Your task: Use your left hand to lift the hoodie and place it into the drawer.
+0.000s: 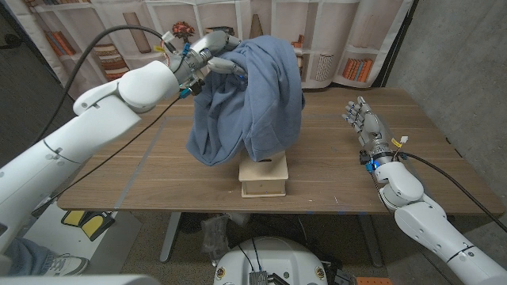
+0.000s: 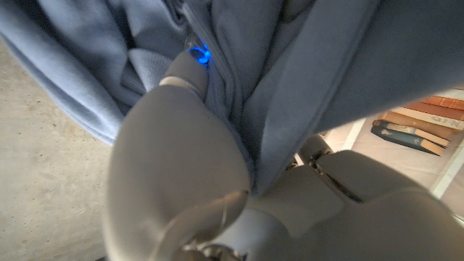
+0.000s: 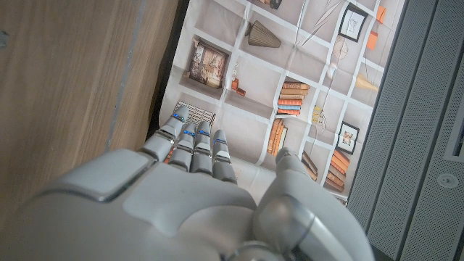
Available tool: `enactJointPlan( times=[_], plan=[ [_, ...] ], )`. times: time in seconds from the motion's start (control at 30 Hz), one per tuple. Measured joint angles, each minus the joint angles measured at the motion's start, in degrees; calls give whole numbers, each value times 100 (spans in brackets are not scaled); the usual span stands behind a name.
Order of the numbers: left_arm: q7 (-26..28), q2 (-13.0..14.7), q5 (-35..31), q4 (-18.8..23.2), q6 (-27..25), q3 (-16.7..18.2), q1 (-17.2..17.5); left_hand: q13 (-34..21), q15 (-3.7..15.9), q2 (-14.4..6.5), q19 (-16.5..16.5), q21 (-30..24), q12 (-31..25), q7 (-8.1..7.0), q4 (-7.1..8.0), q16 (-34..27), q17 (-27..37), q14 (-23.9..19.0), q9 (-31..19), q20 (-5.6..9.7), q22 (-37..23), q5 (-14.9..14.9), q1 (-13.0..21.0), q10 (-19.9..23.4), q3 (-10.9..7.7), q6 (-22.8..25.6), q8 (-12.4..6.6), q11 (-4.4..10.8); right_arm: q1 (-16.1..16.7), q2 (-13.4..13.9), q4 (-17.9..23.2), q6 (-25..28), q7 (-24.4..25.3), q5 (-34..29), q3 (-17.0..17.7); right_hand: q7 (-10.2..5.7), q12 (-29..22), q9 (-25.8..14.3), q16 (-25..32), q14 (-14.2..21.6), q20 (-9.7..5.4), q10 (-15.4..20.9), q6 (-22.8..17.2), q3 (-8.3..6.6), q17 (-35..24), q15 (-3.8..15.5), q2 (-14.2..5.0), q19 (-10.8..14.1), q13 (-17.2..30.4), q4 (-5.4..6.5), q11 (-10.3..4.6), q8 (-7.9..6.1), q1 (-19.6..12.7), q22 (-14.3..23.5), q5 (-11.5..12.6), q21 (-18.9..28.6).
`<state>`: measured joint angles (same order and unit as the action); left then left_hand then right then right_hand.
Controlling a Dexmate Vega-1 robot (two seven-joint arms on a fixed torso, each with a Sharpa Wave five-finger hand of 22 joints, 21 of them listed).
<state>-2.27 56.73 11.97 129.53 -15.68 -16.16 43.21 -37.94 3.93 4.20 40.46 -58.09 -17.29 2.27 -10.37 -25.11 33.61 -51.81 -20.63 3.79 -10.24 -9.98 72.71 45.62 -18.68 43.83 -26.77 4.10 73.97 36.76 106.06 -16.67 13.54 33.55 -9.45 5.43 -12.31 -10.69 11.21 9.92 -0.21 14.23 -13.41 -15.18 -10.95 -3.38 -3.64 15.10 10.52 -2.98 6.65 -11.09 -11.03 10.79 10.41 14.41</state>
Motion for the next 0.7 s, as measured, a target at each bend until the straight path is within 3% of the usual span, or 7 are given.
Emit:
enactJointPlan(
  times=[0.37,0.47,0.7],
  plan=[
    [-462,71,349,-119,405,-22,-45,-18,0,0,-11,0,18,0,-1,1,12,1,-25,10,0,1,0,30,0,-1,16,-11,48,-2,27,-9,3,-6,15,0,0,0,0,0,0,0,0,0,0,0,0,0,0,0,0,0,0,0,0,0],
    [-537,100,413,-136,485,-25,-45,-19,1,0,-12,-10,37,0,-119,2,29,1,-25,9,-1,4,0,30,-119,-1,16,-11,59,-2,37,-13,5,-9,21,0,0,0,0,0,0,0,0,0,0,0,0,0,0,0,0,0,0,0,0,0],
    [-656,127,488,-156,608,-51,-44,-19,1,0,-21,-43,37,-1,-128,6,30,1,-25,0,-2,6,0,30,-127,-2,17,-12,92,-6,48,-24,12,-13,32,0,0,0,0,0,0,0,0,0,0,0,0,0,0,0,0,0,0,0,0,0]
  ],
)
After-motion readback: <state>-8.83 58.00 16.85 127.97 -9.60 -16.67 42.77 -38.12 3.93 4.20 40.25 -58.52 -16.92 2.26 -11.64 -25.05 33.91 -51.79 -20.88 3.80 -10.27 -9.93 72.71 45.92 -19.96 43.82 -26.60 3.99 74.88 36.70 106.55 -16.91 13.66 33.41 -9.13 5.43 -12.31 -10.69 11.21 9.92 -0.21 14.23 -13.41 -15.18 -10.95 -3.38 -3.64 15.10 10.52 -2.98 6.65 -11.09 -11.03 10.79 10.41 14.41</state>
